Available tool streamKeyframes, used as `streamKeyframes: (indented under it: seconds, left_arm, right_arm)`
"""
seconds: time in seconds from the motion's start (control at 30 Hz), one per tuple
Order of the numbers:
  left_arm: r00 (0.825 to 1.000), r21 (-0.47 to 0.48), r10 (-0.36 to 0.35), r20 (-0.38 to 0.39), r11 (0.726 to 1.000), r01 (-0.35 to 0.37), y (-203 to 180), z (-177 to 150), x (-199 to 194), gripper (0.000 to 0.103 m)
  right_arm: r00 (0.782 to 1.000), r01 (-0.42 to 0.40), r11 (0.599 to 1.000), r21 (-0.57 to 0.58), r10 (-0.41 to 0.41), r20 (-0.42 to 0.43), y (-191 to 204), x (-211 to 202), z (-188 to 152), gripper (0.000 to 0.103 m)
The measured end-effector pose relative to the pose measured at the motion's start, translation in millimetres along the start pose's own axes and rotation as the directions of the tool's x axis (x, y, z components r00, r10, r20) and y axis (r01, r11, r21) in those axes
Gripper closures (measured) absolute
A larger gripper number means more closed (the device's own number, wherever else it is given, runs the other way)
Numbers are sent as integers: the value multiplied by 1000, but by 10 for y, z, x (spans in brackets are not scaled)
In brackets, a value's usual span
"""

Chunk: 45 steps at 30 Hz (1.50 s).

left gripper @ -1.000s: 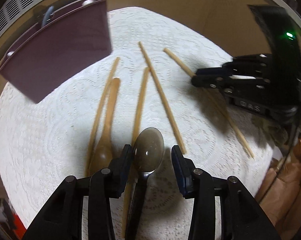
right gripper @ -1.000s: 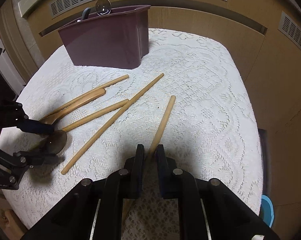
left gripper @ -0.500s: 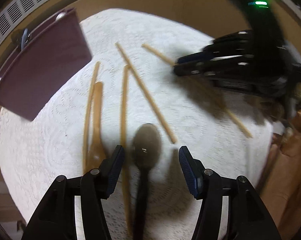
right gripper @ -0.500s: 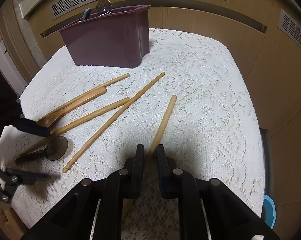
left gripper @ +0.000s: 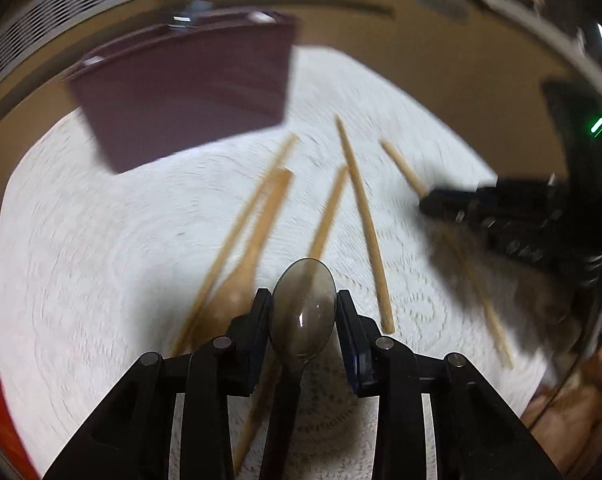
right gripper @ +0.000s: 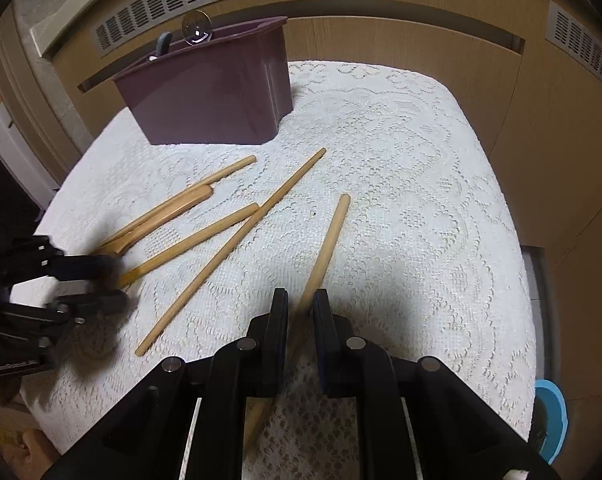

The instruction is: Organize utensils

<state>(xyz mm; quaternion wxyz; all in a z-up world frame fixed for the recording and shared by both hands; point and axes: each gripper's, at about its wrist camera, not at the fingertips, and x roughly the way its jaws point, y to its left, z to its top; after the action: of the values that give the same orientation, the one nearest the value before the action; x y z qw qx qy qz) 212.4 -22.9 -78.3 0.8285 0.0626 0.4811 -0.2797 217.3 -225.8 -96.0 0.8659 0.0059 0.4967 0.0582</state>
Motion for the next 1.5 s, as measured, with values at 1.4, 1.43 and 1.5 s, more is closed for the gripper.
streamKeyframes:
  seconds: [1.4,1.43,1.5]
  left_arm:
    - [864,-270,208,457,959,-88,441,94,-1710,82]
    - [885,-299,218,411,949,-95,532,59,-1621,73]
    - [926,-381,225,304,919,-98,739,-53,-1411,61]
  right_arm:
    - [930,-72,993,-92,100,355,437,-1515,267,96]
    - [936,-72,993,-90,98,338,428,-1461,250,96]
    - [944,-67,994,-92,92,316,418,-1376,218,96]
